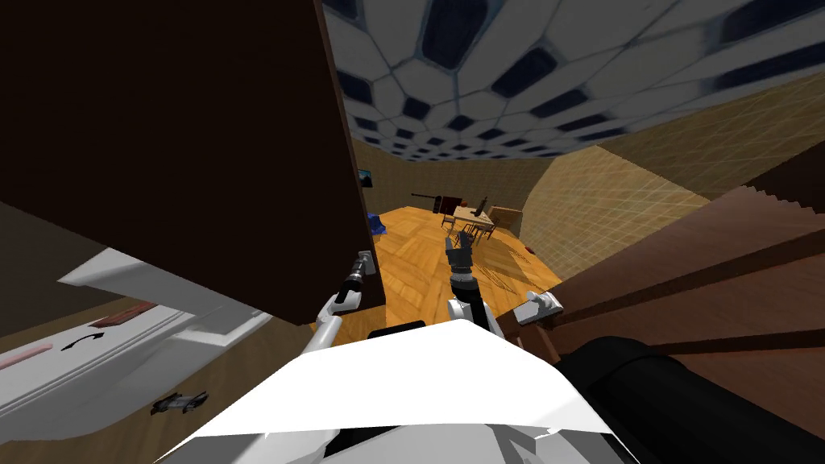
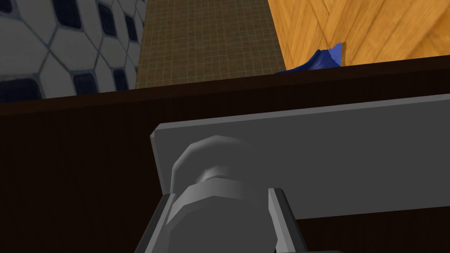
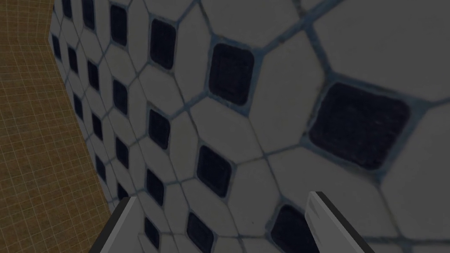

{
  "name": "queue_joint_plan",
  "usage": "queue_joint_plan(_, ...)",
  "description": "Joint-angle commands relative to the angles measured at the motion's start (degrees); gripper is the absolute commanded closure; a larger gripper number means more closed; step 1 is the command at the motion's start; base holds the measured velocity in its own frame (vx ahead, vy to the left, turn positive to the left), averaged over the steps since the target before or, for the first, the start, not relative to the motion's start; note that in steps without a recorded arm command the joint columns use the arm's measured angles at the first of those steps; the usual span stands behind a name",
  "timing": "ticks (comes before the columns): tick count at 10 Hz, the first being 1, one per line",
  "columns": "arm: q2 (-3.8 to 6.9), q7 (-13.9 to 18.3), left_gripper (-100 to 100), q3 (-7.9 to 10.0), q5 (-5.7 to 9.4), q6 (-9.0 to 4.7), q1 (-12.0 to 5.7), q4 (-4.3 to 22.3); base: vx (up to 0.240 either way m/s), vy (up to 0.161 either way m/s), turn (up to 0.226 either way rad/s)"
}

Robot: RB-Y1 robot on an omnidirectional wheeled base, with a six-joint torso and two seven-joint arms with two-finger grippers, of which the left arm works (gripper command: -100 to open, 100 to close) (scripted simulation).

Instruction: Push the door open

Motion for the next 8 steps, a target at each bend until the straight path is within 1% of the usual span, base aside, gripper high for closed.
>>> queue_joint_plan(1, 0.74, -0.3, 100, 1.94, 0.25, -0.09, 0.45, -0.9, 0.203, -0.133, 0.083)
queue_joint_plan(4, 0.76, -0.9, 100, 4.45, 0.58, -0.17, 0.22, -0.4, 0.188, -0.127, 0.102)
queue_joint_plan(8, 0.52, -1.7, 100, 7.64, 1.0, -0.27, -0.08, 0.1, 0.176, -0.116, 0.084)
